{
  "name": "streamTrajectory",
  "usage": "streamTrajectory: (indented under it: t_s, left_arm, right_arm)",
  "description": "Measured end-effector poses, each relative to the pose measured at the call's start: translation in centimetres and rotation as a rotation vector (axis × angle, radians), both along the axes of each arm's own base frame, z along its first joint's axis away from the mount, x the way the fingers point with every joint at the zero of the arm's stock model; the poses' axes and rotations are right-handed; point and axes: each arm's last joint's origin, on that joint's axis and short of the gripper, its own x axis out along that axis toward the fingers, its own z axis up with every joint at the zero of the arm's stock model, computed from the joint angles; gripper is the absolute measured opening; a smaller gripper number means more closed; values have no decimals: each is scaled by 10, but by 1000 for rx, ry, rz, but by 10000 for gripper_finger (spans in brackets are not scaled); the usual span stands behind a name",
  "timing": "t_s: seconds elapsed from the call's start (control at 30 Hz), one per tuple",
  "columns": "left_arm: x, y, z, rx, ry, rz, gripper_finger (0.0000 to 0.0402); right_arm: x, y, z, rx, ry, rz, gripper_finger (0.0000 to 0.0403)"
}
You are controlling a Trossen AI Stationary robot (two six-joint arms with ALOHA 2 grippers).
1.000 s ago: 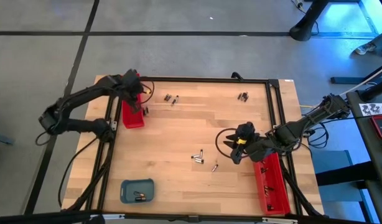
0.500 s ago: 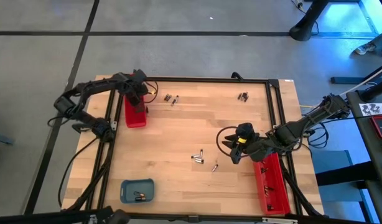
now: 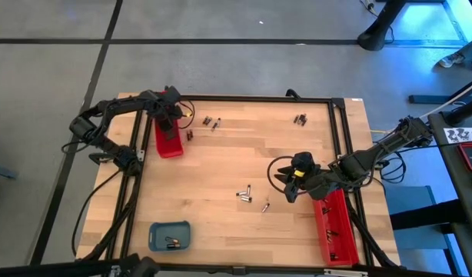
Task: Sort batteries
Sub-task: Put the silver battery into the top red bin
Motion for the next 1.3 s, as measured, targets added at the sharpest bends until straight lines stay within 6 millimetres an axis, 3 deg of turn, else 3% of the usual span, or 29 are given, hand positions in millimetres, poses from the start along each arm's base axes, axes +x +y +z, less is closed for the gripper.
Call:
streamTrajectory:
  t_s: [0.27, 0.53, 1.3]
  left_arm:
    - [1, -3, 11, 57, -124, 46, 23]
    - [3, -11, 26, 102, -129, -175, 23]
    - [9, -10, -12, -2, -50, -251, 33]
  right_arm:
    - [0, 0, 0, -6, -3, -6, 124]
    - [0, 0, 0, -9, -3, -9, 124]
    - [0, -1, 1, -5, -20, -39, 124]
